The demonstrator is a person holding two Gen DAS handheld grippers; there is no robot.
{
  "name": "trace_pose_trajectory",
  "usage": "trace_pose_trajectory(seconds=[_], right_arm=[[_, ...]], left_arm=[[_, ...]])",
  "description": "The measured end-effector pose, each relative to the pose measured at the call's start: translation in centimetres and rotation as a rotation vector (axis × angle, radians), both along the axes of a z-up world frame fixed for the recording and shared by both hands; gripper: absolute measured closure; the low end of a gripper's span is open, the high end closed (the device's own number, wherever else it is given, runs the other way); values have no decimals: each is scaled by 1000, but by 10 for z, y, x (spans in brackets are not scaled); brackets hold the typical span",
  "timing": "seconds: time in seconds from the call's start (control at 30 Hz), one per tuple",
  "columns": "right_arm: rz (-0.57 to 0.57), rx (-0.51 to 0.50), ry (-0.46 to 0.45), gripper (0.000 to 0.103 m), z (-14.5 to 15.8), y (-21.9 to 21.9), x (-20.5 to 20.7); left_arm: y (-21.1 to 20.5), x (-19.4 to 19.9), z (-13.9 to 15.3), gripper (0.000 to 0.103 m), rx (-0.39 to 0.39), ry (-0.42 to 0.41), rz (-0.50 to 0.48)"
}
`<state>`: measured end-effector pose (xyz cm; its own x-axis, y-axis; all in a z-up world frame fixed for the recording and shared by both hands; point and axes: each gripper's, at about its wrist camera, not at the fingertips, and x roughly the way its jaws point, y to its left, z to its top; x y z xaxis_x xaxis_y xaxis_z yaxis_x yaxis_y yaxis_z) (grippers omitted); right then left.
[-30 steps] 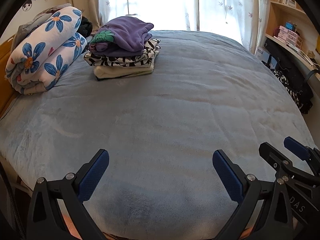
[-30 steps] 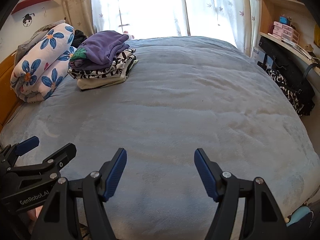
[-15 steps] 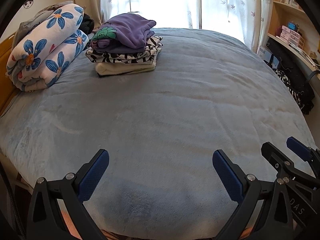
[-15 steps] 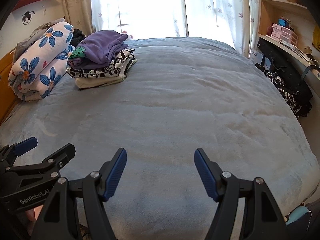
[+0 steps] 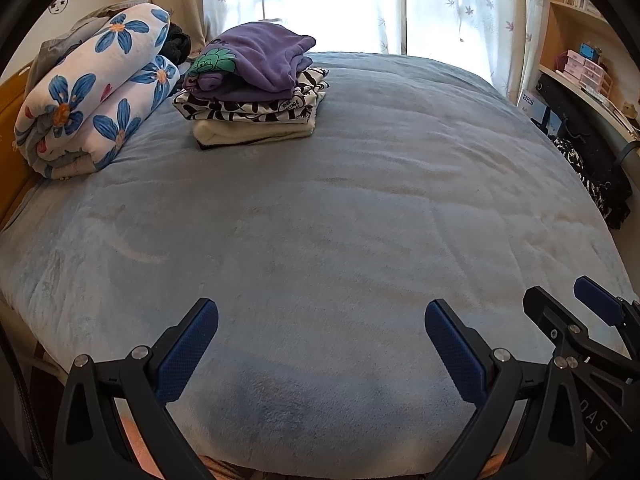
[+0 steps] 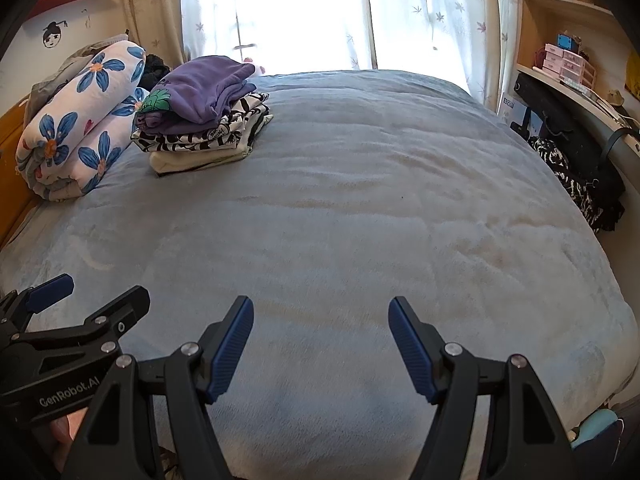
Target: Fold large clothes
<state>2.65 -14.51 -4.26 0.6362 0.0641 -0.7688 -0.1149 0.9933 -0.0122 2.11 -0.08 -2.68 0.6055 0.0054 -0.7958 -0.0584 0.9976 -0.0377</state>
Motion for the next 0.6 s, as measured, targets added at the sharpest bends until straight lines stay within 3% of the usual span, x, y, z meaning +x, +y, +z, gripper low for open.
trace_pose_trajectory(seconds=[0.6], right_arm=[[0, 1, 2, 33, -1, 0, 0]], left_arm=[[4, 3, -3, 1, -6, 15, 4]])
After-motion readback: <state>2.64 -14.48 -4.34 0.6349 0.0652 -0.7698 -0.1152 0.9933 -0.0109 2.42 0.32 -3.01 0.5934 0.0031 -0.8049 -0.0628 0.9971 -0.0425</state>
